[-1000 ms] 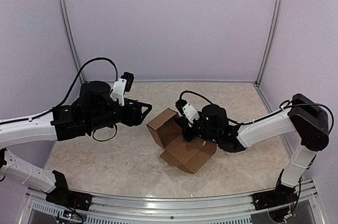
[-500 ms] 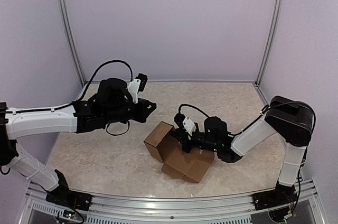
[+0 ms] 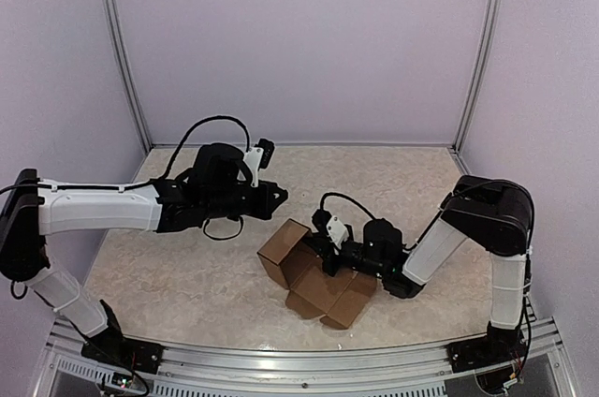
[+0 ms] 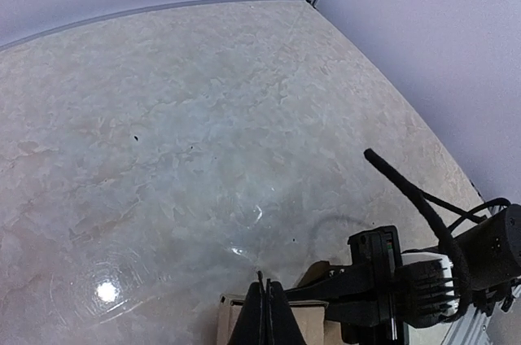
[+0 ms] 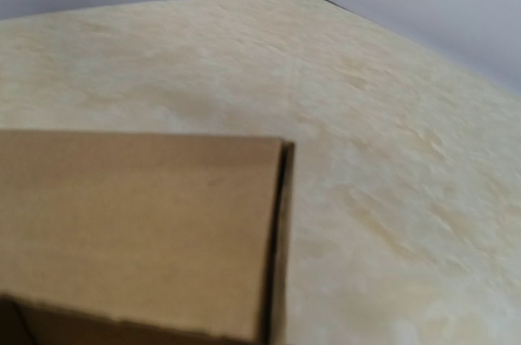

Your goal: Fold the paper box

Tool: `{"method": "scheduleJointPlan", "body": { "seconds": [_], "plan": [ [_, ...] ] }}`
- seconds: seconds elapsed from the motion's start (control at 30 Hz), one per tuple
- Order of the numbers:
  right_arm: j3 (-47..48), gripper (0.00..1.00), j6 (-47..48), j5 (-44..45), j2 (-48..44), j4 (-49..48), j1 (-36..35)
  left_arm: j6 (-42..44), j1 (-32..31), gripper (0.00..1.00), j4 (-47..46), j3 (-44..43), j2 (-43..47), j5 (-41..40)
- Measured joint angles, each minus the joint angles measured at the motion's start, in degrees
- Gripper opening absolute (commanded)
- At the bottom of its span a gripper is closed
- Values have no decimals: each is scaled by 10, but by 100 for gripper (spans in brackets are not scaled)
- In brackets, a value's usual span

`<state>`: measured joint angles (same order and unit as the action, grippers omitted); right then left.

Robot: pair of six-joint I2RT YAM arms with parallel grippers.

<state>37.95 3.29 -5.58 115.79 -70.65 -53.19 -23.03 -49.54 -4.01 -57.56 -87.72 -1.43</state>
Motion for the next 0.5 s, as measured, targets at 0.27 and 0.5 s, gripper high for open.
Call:
{"method": "scheduleJointPlan", "body": {
  "seconds": [0.27, 0.5],
  "plan": [
    [0, 0, -15, 35, 44, -51, 0, -11, -1, 0, -6, 7, -8, 36],
    [10, 0, -28, 37, 66, -70, 0, -9, -9, 0, -5, 7, -57, 50]
  ]
}}
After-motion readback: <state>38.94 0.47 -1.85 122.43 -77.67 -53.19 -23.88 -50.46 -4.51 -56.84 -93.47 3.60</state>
